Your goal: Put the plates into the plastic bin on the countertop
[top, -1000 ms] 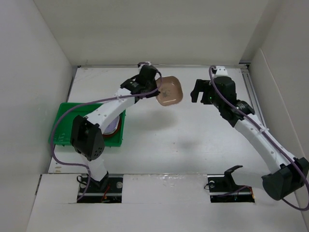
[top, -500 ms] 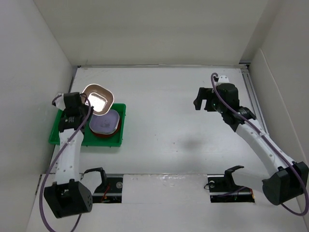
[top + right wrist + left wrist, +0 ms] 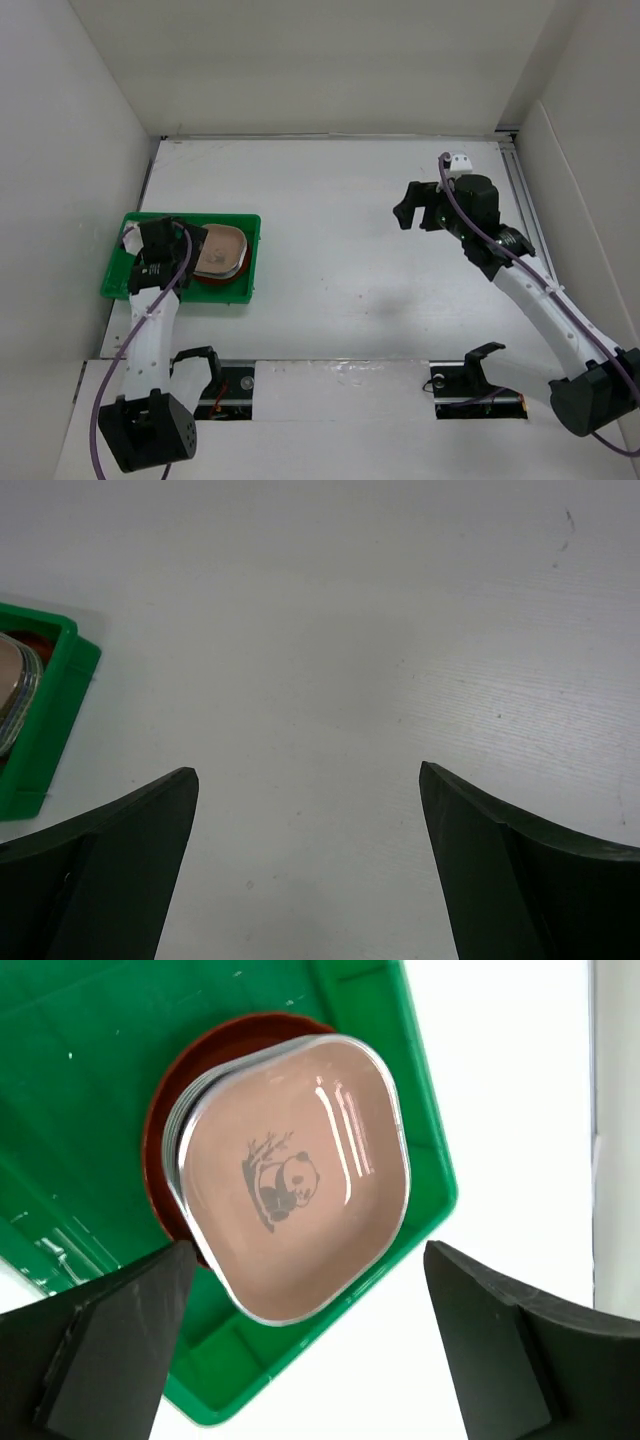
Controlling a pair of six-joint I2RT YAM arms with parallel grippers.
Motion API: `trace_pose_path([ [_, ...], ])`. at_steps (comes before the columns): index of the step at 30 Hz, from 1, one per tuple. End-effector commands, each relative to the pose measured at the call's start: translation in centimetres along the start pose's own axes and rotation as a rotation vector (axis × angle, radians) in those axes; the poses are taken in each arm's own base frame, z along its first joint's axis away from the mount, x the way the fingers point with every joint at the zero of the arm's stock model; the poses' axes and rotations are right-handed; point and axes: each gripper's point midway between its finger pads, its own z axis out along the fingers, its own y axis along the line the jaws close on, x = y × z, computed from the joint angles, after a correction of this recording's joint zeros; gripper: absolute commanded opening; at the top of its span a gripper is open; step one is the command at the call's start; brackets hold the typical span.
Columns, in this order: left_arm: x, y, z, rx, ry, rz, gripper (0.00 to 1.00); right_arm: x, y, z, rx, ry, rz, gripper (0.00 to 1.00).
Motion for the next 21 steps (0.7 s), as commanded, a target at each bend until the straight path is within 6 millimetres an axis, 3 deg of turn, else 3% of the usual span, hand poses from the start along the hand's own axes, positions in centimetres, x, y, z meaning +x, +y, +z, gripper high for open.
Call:
trace_pose_path([
  [1, -2.9, -4.2, -4.1, 0.148, -0.080, -0.003, 1.00, -2.5, 1.5, -0.9, -0.046, -0.080, -0.026, 0.98],
  [5, -5.9, -6.5, -9.1, 0.246, -0.192, 0.075, 1.00, -3.1, 2.2, -1.9, -0.050, -0.093, -0.033, 0.98],
  [8, -7.1, -7.6, -11.7, 0.279, -0.231, 0.201, 1.00, -3.9, 2.8, -4.0, -0.038, -0.113, -0.057, 1.00],
  [10, -6.8, -8.1, -12.9, 0.320, -0.221, 0.275, 1.00, -4.7, 3.2, -6.1, -0.022, -0.144, -0.078, 1.00],
  [11, -6.7, -8.4, -13.6, 0.348, -0.223, 0.309, 1.00, -4.1, 3.4, -7.1, 0.004, -0.127, -0.096, 1.00],
  [13, -6.2, -9.1, -16.0, 0.443, -0.237, 0.414, 1.00, -5.5, 3.9, -10.2, 0.007, -0.176, -0.103, 1.00],
  [15, -6.7, -9.4, -17.9, 0.483, -0.287, 0.441, 1.00, -5.6, 4.1, -12.9, 0.012, -0.181, -0.122, 1.00],
  [19, -7.4, -7.8, -23.6, 0.570, -0.439, 0.437, 1.00, -5.7, 3.4, -17.5, -0.013, -0.205, -0.115, 1.00],
  [21, -7.1, -7.0, -25.4, 0.614, -0.486, 0.429, 1.00, -5.6, 2.7, -19.5, -0.029, -0.227, -0.134, 1.00],
])
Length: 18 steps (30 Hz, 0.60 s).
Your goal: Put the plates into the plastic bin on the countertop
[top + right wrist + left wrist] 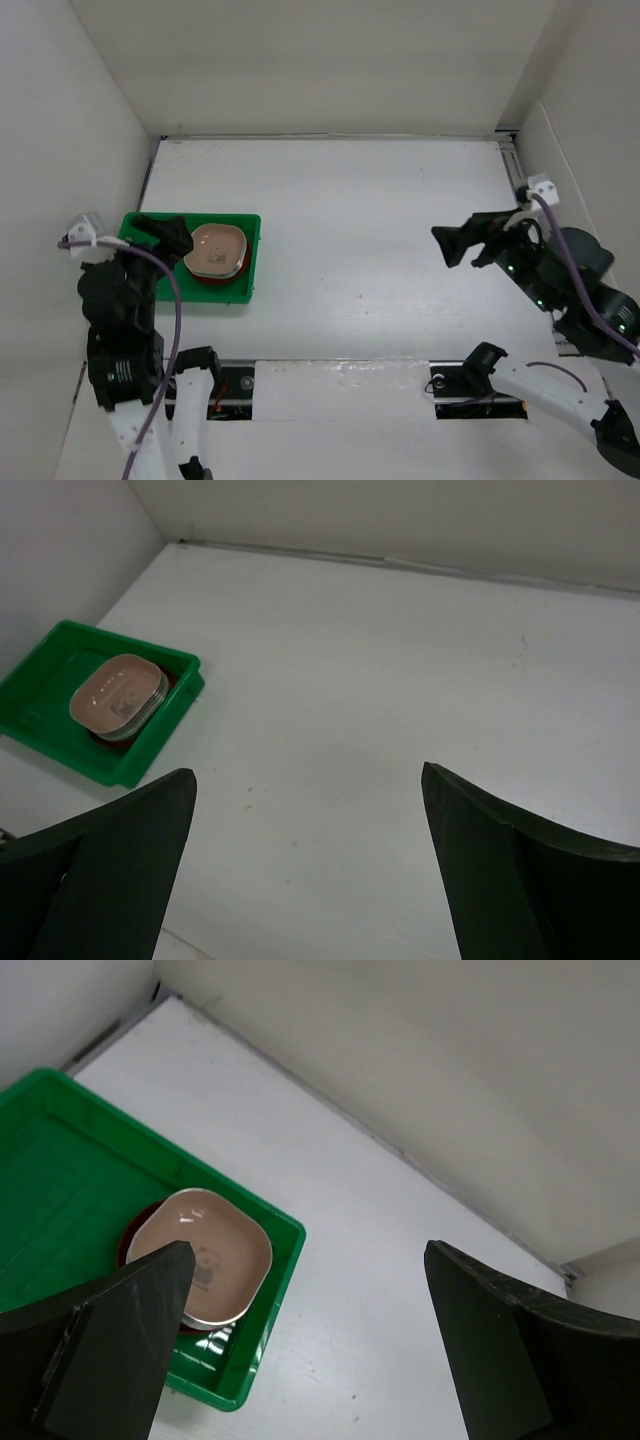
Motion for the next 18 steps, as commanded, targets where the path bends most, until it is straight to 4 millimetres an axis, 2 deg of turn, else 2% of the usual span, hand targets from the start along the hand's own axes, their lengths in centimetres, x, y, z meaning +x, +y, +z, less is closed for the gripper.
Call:
trace_pose_path([
  [1, -1.8, -1.0, -4.2, 0.088, -0.128, 0.057, 1.00, 0.7, -2.3, -3.4, 0.064, 0.034, -0.045, 1.00],
  [2, -2.2, -1.3, -6.1, 0.130, -0.193, 0.045, 1.00, 0.4, -2.7, -4.6, 0.058, 0.009, -0.049, 1.00],
  [5, -2.1, -1.2, -8.7, 0.173, -0.264, -0.001, 1.00, -0.2, -2.7, -6.4, 0.027, -0.022, -0.036, 1.00],
  [6, -1.7, -0.9, -8.9, 0.167, -0.254, -0.010, 1.00, -0.5, -3.0, -7.3, 0.023, -0.041, -0.039, 1.00],
  [9, -0.3, 0.4, -7.9, 0.110, -0.207, -0.049, 1.00, -0.6, -3.4, -8.6, 0.019, -0.059, -0.042, 1.00],
  [11, 0.0, 0.3, -8.0, 0.122, -0.205, -0.048, 1.00, -0.5, -3.6, -9.1, 0.018, -0.064, -0.040, 1.00],
  [13, 1.3, 0.7, -7.9, 0.138, -0.175, -0.056, 1.00, -0.7, -3.8, -9.7, 0.014, -0.085, -0.044, 1.00],
  [18, 1.8, 2.2, -7.2, 0.081, -0.191, -0.071, 1.00, -0.7, -4.2, -10.7, 0.020, -0.108, -0.036, 1.00],
])
